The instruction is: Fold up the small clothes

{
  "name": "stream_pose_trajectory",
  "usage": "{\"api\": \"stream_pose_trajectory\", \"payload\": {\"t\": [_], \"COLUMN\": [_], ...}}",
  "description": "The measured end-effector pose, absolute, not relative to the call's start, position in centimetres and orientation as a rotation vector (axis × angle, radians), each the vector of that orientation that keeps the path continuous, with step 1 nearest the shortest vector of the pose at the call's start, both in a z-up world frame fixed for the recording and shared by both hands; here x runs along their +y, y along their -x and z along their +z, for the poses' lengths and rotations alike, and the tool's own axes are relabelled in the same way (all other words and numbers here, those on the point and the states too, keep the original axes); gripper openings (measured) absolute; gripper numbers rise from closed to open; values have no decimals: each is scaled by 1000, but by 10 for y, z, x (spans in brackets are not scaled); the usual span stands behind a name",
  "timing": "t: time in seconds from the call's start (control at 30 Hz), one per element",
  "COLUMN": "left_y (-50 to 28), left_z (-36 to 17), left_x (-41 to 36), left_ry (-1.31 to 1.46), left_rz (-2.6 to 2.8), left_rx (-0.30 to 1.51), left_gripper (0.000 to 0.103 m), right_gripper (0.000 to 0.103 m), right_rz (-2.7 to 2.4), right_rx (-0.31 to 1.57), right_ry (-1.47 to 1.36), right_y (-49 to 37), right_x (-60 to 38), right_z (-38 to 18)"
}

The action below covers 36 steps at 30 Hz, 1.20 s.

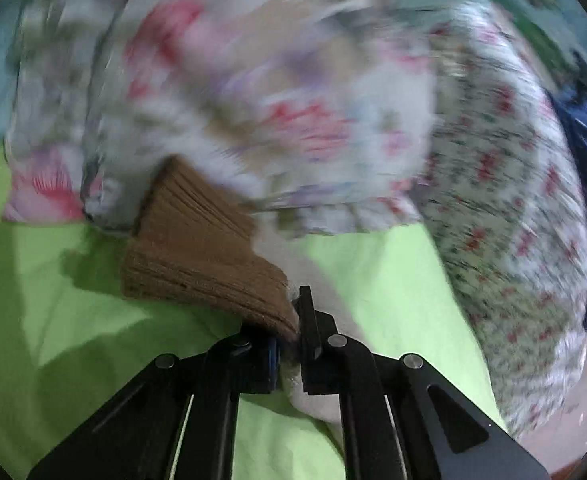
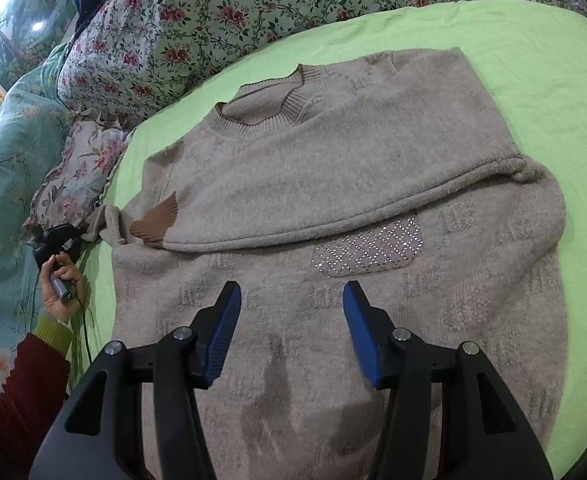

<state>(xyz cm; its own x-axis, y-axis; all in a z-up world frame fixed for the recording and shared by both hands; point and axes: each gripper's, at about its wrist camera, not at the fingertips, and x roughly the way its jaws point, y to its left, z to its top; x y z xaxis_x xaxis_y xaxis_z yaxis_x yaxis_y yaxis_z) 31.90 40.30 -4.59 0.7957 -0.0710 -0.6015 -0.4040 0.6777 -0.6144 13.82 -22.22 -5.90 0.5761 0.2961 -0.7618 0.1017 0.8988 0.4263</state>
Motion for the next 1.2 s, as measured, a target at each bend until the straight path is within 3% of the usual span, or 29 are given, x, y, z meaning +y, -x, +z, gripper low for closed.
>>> {"api": "stream_pose_trajectory", "payload": {"t": [0.3,0.53,0.73,1.03,1.13,1.2], "left_y": [-307,-317,-318,-324,-322,-314], "left_z": [47,85,41,-70,-84,-81], "left_x": [277,119,-27,-126,-125,-115], "left_ry": [592,397,236,95,87,103], "left_rz": [-75,-382,-537,-573,-567,-577], "left_rx": [598,679,822,1053,1093,1100], "left_gripper": [6,6,6,7,13,26], "right_gripper": [55,55,55,55,55,55], "right_rz": [112,63,0,-55,-63,-59], "right_rx": [936,888,843,810,802,798], "right_ry": [-508,-569,-635,-668,-676,-676], "right_y": [-122,-103,-90,-80,-81,-83], "right_x": [-232,-259,-289,-314,-318,-317], "right_z": [-55,-48,-49,-50,-50,-48]}}
